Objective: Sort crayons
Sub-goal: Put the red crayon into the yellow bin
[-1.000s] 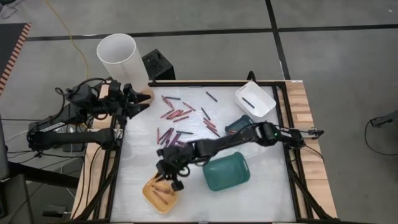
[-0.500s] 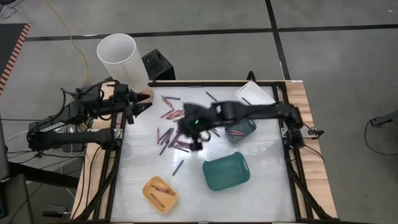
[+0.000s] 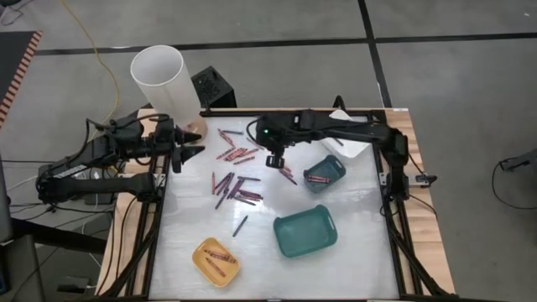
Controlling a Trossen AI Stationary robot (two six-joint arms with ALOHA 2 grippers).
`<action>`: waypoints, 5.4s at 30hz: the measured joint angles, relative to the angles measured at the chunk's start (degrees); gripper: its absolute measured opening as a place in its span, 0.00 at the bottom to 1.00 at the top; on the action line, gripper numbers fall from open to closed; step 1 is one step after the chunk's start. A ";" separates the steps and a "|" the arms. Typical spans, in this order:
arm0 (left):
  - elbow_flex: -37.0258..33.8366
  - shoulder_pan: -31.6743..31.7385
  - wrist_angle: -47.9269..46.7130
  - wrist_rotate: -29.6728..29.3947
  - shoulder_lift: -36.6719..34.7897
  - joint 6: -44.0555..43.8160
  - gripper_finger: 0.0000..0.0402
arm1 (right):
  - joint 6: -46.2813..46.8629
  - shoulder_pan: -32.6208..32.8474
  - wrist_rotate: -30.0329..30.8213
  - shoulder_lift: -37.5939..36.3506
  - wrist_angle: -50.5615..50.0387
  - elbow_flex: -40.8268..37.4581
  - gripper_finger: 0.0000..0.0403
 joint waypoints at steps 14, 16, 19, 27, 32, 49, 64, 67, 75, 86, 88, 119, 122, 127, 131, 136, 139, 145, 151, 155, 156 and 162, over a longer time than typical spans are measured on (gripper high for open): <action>-0.02 -0.05 -2.16 1.07 -3.23 1.59 0.58 | 9.64 -3.66 -1.34 0.02 14.99 -22.86 0.15; -0.02 -0.05 -2.13 1.05 -3.28 1.59 0.58 | 10.80 -3.79 -1.11 0.02 14.75 -24.39 0.15; -0.02 -0.05 -2.14 1.00 -3.26 1.61 0.58 | 12.87 -3.78 -0.97 -0.01 16.28 -26.77 0.15; -2.01 -0.05 -0.91 0.98 -3.67 1.09 0.58 | 14.66 -4.11 -2.47 0.00 20.90 -32.16 0.15; -6.24 -0.05 1.33 0.99 -3.85 -0.33 0.58 | 14.98 -4.35 -4.14 0.00 21.96 -32.24 0.21; -8.63 -0.05 3.96 1.41 -4.94 -1.50 0.58 | 14.92 -4.33 -2.66 0.00 25.93 -32.22 0.42; -8.63 -0.05 3.93 1.42 -4.96 -1.50 0.58 | 15.83 -4.35 -2.63 0.00 29.96 -37.38 0.41; -8.63 -0.05 3.95 1.42 -4.97 -1.52 0.58 | 15.82 -4.44 -2.63 0.00 30.09 -37.37 0.41; -8.63 -0.05 3.96 1.44 -4.96 -1.60 0.58 | 16.95 -4.44 -2.71 0.03 33.60 -40.87 0.41; -8.63 -0.05 3.96 1.46 -4.96 -2.58 0.58 | 18.24 -4.40 -2.72 0.00 31.80 -40.94 0.32; -8.63 -0.05 3.96 1.46 -4.97 -2.59 0.58 | 19.44 -4.40 -2.72 0.00 31.47 -40.94 0.27; -8.63 -0.02 5.60 1.22 -4.96 -4.14 0.58 | 23.25 5.73 -2.34 -5.07 46.98 -34.23 0.01; -8.63 -0.02 7.29 1.13 -4.99 -4.18 0.58 | 22.76 9.15 -6.06 -4.42 55.91 -34.23 0.01; -8.63 -0.02 10.40 1.15 -4.98 -4.50 0.58 | 15.05 15.65 -7.49 -3.72 66.66 -34.28 0.00; -8.63 -0.02 12.56 1.17 -4.96 -5.39 0.58 | 10.06 19.73 -8.08 -3.76 71.11 -34.28 0.00; -8.63 -0.02 16.03 1.18 -4.99 -5.84 0.58 | 8.50 22.59 -10.99 -2.72 78.41 -34.25 0.00; -8.63 -0.02 18.27 1.18 -4.99 -6.74 0.58 | 9.05 23.46 -16.77 -0.90 82.95 -34.36 0.00; -8.59 -0.02 21.96 1.58 -5.13 -7.60 0.58 | 11.74 24.35 -22.74 6.40 91.54 -31.42 0.00; -8.58 -0.02 23.66 1.55 -5.69 -7.68 0.58 | 15.65 24.08 -31.47 15.20 90.63 -23.20 0.00; -8.58 -0.02 23.87 1.55 -6.18 -7.68 0.58 | 18.47 24.06 -36.01 21.72 90.44 -15.12 0.00; -8.58 -0.02 23.81 1.57 -6.44 -7.71 0.58 | 19.26 24.06 -36.92 23.19 90.12 -13.29 0.00; -8.57 -0.02 23.80 1.53 -6.84 -7.72 0.58 | 22.41 23.84 -43.47 30.09 79.68 -2.04 0.00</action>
